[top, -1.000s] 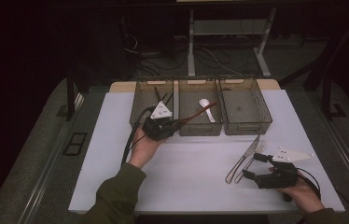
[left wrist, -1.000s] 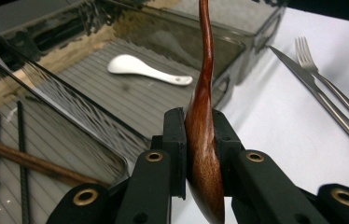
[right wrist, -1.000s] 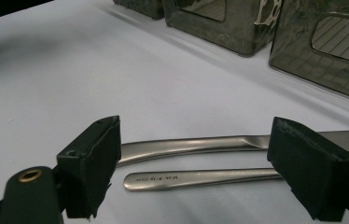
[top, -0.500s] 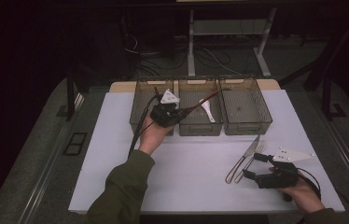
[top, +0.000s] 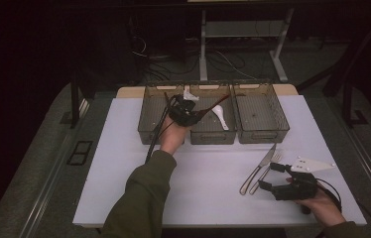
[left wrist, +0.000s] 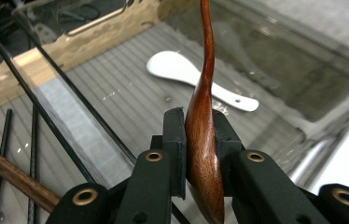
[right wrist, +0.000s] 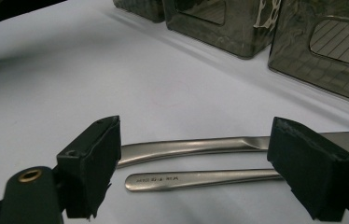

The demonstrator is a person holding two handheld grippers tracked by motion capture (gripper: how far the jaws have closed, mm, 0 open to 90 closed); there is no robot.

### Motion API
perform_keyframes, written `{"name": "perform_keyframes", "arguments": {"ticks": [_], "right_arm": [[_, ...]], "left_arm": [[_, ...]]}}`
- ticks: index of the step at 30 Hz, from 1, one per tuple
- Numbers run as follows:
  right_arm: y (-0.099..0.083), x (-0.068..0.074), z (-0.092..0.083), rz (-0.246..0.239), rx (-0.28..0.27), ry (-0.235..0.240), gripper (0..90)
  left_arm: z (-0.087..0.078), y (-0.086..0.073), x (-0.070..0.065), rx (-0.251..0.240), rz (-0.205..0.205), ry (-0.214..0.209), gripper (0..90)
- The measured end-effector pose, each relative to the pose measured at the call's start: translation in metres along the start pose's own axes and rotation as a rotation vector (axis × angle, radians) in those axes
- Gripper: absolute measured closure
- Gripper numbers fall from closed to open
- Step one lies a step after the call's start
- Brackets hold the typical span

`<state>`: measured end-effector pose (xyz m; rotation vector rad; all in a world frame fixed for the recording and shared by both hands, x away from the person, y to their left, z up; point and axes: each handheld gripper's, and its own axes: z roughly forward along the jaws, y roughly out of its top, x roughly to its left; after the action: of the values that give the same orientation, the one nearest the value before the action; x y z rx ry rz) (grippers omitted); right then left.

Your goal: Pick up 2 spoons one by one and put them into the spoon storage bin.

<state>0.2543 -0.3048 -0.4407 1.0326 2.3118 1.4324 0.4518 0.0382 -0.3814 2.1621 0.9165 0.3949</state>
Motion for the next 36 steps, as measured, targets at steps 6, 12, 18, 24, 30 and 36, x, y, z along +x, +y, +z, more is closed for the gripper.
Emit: {"name": "perform_keyframes", "arguments": {"ticks": [6, 12, 18, 24, 30, 36], "right_arm": [[0.0, 0.0, -0.001, 0.0, -0.004, -0.001, 17.1], [0.0, 0.0, -0.001, 0.0, -0.003, -0.001, 17.1], [0.0, 0.0, -0.001, -0.001, -0.002, 0.0, 17.1], [0.0, -0.001, -0.001, 0.003, -0.003, -0.007, 17.1], [0.001, 0.0, -0.001, 0.001, -0.003, -0.011, 17.1], [0.0, -0.001, -0.002, 0.003, -0.005, -0.01, 17.1]], "left_arm": [[0.006, 0.001, 0.003, 0.019, -0.027, -0.012, 71.4], [0.004, 0.001, 0.004, -0.012, -0.026, -0.007, 51.7], [-0.006, 0.002, 0.002, -0.065, -0.019, -0.069, 42.1], [-0.021, -0.005, -0.002, -0.101, 0.022, -0.107, 36.8], [-0.033, -0.015, -0.008, -0.134, 0.039, -0.141, 34.0], [-0.047, -0.03, -0.016, -0.147, 0.063, -0.158, 30.8]]}}
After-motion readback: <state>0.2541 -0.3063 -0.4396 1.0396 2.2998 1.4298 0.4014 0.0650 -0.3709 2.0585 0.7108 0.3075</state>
